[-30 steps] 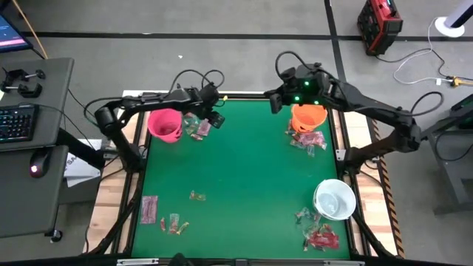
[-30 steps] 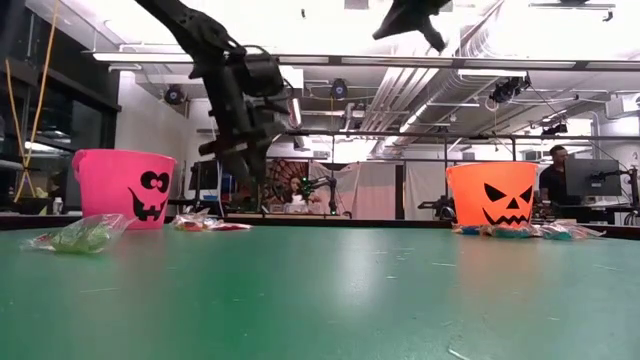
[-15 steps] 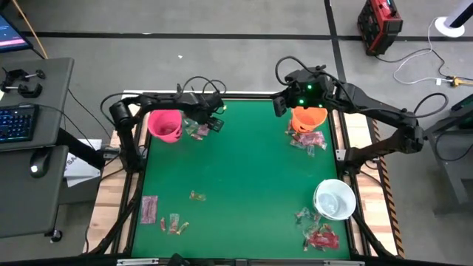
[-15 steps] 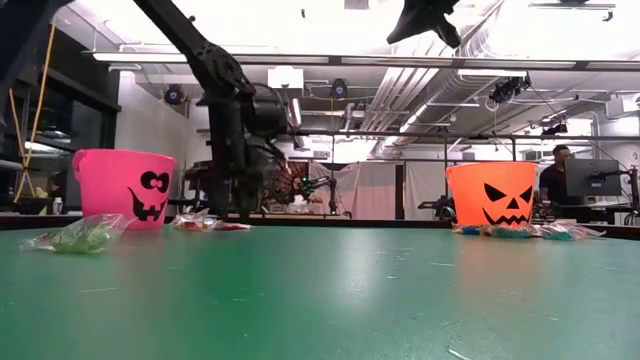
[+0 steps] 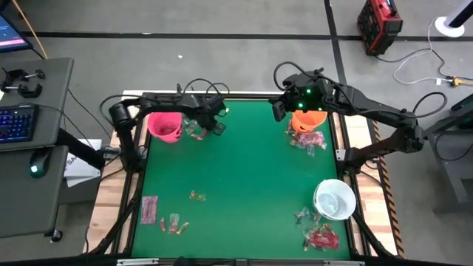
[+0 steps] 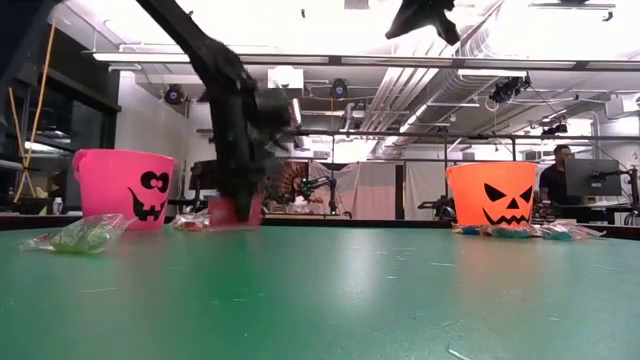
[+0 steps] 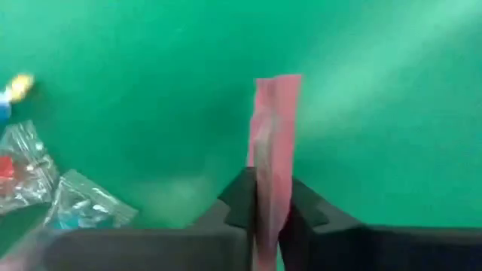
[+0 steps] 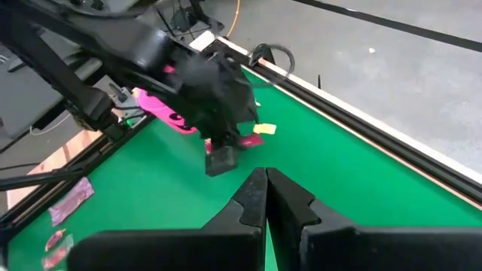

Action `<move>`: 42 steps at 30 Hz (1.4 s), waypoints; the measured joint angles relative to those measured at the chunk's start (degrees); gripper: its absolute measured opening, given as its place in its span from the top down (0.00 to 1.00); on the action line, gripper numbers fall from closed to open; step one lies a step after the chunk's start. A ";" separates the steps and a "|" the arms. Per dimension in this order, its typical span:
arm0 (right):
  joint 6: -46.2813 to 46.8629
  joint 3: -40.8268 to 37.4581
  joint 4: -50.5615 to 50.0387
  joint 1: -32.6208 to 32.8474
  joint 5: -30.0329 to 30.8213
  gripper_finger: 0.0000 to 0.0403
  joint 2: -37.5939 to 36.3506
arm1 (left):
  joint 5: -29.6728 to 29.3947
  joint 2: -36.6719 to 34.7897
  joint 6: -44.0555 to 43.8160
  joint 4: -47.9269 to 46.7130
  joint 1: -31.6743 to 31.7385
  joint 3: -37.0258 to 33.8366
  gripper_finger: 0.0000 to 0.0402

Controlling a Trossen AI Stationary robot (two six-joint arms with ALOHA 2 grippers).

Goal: Sort candy by brand, put in halloween buckets
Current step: Put the red candy into the pink bucket

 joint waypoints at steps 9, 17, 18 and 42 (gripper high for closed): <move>0.01 -0.02 0.94 -0.04 0.01 1.00 -0.02 | -4.55 -26.45 0.12 -7.45 -3.10 0.31 0.99; 0.01 -0.02 1.57 -0.04 0.01 1.00 -0.01 | -18.64 -40.75 -9.57 -31.89 -5.81 -1.71 0.99; 0.01 -0.04 1.60 -0.04 0.01 1.00 -0.01 | -19.91 -41.52 -9.90 -32.34 -5.60 -2.72 0.99; 0.84 -0.04 -7.44 2.35 -19.04 1.00 -0.02 | -4.65 -45.81 -9.72 -15.85 -2.69 -8.00 0.52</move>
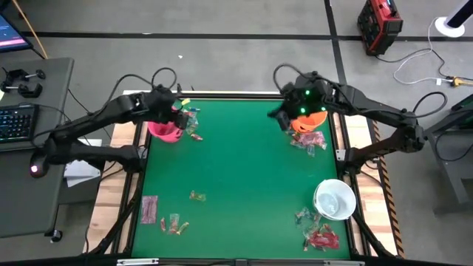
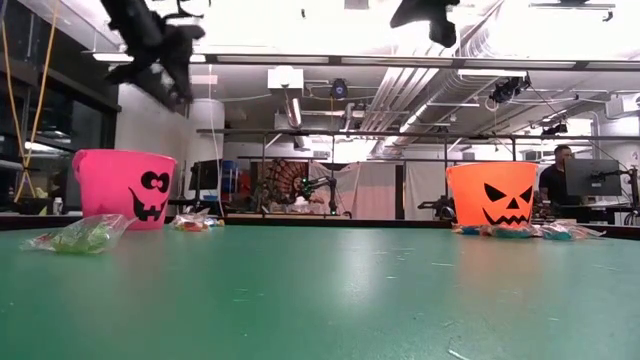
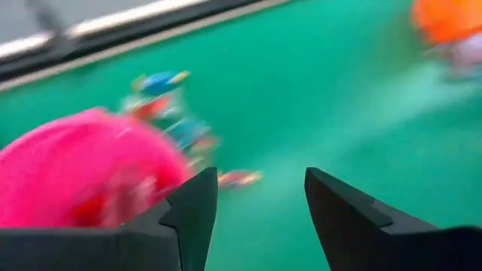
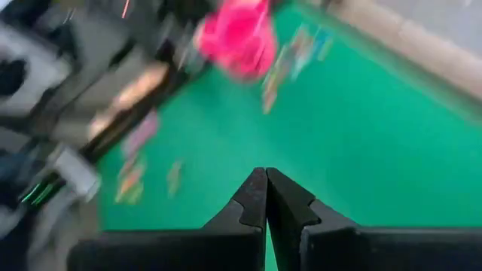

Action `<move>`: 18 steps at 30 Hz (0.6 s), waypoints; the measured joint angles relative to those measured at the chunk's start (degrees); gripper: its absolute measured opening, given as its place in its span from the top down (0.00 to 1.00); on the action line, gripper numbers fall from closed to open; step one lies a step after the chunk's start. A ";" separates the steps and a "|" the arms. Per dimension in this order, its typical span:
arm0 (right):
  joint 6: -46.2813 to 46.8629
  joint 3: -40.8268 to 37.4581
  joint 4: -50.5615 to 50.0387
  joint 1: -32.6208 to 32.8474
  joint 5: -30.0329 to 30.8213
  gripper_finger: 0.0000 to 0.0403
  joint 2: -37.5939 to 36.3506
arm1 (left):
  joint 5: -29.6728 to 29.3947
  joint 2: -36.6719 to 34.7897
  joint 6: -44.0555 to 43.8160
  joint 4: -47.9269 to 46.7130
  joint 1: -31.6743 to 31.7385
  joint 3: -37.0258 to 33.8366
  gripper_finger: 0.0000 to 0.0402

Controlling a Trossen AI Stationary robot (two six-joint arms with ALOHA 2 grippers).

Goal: Sort candy by brand, put in halloween buckets
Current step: Put the red candy into the pink bucket

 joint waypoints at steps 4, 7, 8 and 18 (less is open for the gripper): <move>5.83 -0.83 -12.57 10.18 -2.65 1.00 -0.04 | -0.19 -2.33 -0.45 5.94 -2.70 -0.07 0.52; 15.70 -2.93 -14.87 20.28 -2.71 1.00 -0.04 | -0.23 -2.80 -1.17 8.96 -3.49 -0.07 0.52; 19.46 -3.82 -14.37 23.79 -3.25 1.00 -0.04 | -0.29 -2.79 -1.41 9.77 -3.63 -0.09 0.52; 50.15 -11.76 3.15 51.11 -7.82 0.69 2.73 | -0.17 -2.47 3.24 13.05 -2.72 -0.09 0.52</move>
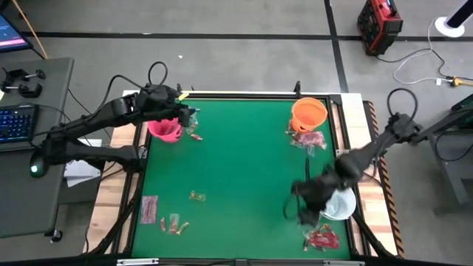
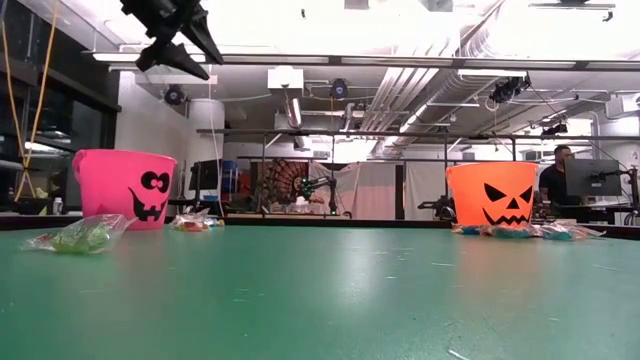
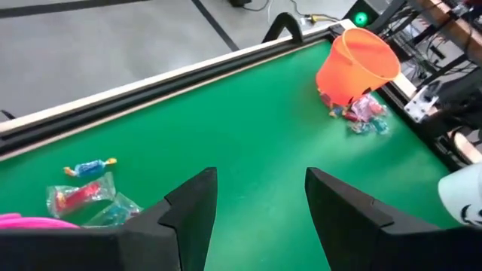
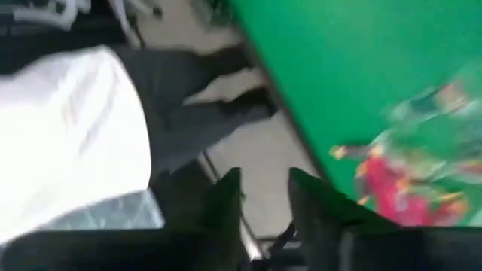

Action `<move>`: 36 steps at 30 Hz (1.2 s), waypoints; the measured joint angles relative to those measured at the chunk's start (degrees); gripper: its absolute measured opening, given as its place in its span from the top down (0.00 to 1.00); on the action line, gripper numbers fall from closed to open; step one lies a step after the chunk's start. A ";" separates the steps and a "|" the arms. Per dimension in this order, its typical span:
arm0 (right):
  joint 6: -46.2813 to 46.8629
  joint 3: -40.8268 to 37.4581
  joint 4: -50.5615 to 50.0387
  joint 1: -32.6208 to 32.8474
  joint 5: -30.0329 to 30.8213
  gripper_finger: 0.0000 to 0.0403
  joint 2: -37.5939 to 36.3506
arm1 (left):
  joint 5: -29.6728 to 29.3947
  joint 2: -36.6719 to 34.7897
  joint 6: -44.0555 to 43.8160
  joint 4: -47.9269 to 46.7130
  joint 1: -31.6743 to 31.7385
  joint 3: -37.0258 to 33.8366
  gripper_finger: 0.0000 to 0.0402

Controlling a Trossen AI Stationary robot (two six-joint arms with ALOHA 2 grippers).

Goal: Sort candy by brand, put in halloween buckets
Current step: Put the red candy into the pink bucket

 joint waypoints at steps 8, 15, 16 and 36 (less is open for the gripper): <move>-0.37 1.64 3.58 6.83 -17.21 0.46 12.49 | 0.00 0.00 1.60 0.00 1.49 0.00 0.52; -2.82 5.87 -6.59 13.61 -14.07 0.46 22.47 | 0.00 0.00 1.95 0.01 2.10 0.00 0.52; -2.89 5.90 -7.92 14.32 -13.89 0.46 23.55 | 0.00 0.00 1.96 0.01 2.10 0.00 0.52; -4.38 5.95 -21.00 15.91 -6.10 0.46 33.28 | 0.00 0.00 2.37 0.12 2.10 0.00 0.52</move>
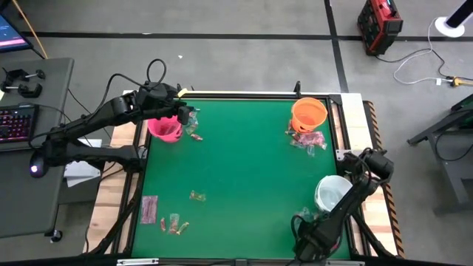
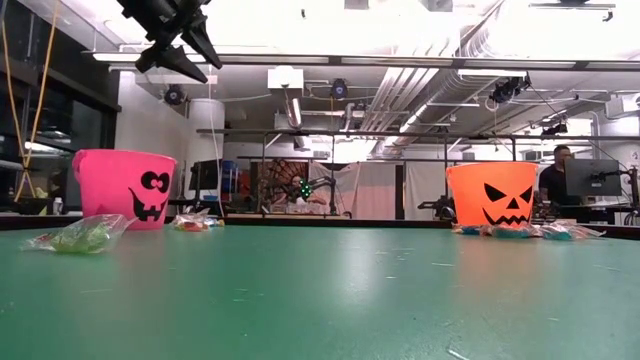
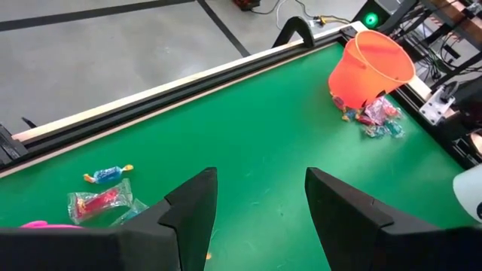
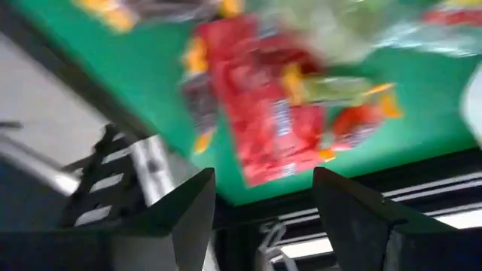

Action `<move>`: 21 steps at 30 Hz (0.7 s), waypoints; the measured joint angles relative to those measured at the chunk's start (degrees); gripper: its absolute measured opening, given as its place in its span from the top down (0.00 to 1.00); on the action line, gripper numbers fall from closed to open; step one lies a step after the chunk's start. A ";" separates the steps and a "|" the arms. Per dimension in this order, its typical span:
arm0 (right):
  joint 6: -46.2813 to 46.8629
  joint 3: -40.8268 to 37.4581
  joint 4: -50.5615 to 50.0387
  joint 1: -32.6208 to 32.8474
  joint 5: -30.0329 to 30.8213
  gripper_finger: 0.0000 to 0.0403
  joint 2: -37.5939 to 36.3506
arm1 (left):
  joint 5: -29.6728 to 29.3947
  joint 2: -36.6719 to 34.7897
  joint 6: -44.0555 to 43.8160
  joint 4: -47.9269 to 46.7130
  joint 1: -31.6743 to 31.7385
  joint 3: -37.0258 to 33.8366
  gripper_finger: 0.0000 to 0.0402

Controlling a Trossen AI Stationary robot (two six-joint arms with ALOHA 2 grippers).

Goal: Sort candy by brand, put in halloween buckets
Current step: Put the red candy into the pink bucket

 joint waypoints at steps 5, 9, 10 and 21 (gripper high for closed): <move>-4.93 -0.02 -8.56 -1.05 3.39 0.46 0.00 | 0.00 0.00 0.04 0.88 0.01 0.00 0.52; -9.41 -0.02 -10.44 -2.84 7.41 0.46 0.00 | 0.00 0.00 0.03 0.90 0.00 0.00 0.52; -10.05 -0.02 -9.93 -3.14 7.73 0.46 0.00 | 0.00 0.00 -0.01 0.89 0.00 0.00 0.52; -6.37 -0.02 -2.95 0.99 3.59 0.46 0.00 | 1.51 0.00 -0.48 0.85 0.00 0.00 0.52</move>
